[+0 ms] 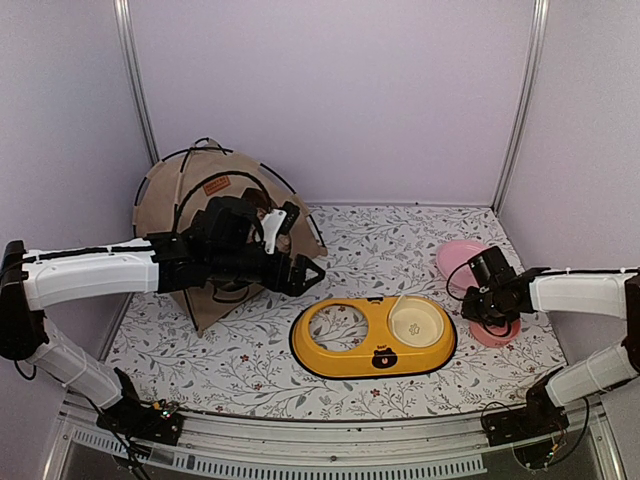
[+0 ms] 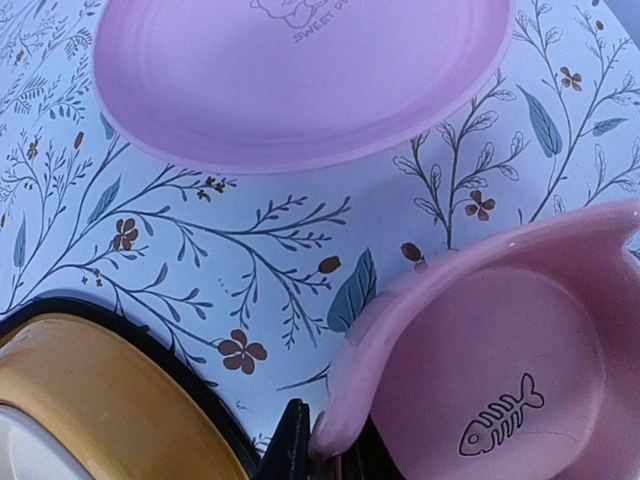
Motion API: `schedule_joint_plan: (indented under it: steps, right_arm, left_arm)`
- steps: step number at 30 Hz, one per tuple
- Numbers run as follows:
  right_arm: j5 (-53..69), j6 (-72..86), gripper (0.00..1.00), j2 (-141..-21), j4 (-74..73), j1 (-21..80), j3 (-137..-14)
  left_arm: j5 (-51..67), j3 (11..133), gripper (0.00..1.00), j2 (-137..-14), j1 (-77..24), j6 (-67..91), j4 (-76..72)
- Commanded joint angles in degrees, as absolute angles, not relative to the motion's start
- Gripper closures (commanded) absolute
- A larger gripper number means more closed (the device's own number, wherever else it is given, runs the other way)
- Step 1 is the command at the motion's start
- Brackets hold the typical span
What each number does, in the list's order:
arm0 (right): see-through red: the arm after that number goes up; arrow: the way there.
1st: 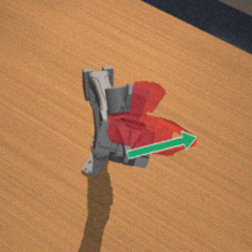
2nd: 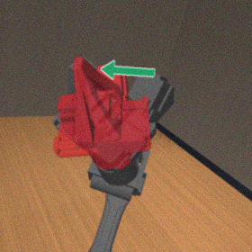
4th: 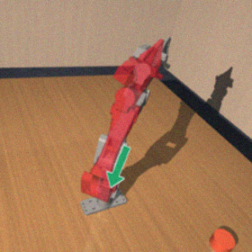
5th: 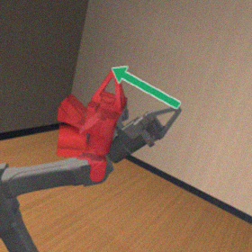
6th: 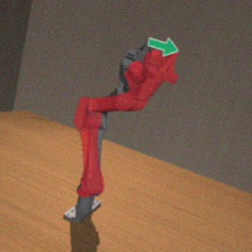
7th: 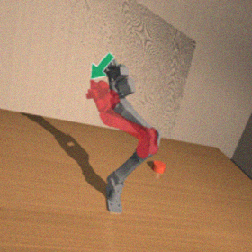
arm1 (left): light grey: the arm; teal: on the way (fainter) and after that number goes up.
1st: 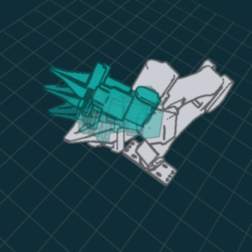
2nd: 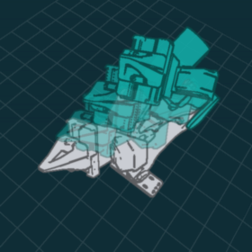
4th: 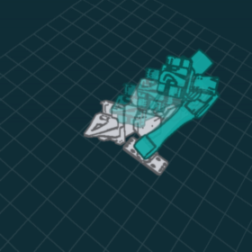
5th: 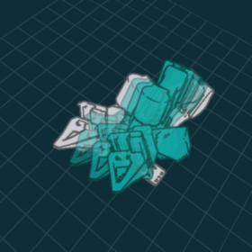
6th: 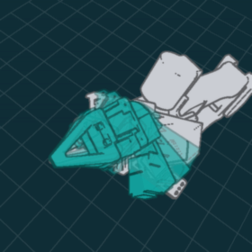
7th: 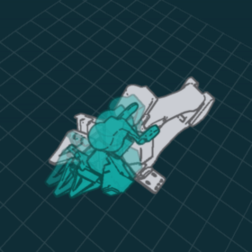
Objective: Set up the pet tent
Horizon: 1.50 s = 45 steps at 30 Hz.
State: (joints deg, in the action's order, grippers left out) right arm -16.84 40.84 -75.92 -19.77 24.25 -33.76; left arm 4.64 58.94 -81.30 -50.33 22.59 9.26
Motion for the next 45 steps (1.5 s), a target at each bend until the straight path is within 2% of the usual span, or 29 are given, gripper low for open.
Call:
schedule_joint_plan:
  steps: [1,11,21,32,45]
  right_arm:
    - [-15.7,39.8,1.00,-73.4,-22.7,24.2,-37.1]
    - [-12.6,36.0,1.00,-65.8,-24.5,26.3,-42.3]
    - [-13.9,35.4,1.00,-68.4,-25.6,35.8,-50.9]
    - [-18.5,31.4,1.00,-81.8,-25.4,52.4,-66.4]
    - [-15.7,23.5,1.00,-102.3,-25.9,63.2,-84.6]
  left_arm:
    - [4.6,58.4,0.01,-80.5,-49.5,22.4,8.9]
    - [4.4,58.4,0.01,-81.1,-49.5,22.5,8.0]
    - [2.5,57.4,0.01,-80.4,-48.9,22.9,8.5]
    - [-2.8,53.4,0.01,-74.8,-46.3,26.7,8.0]
    - [-3.9,45.3,0.01,-63.5,-40.8,30.9,5.0]
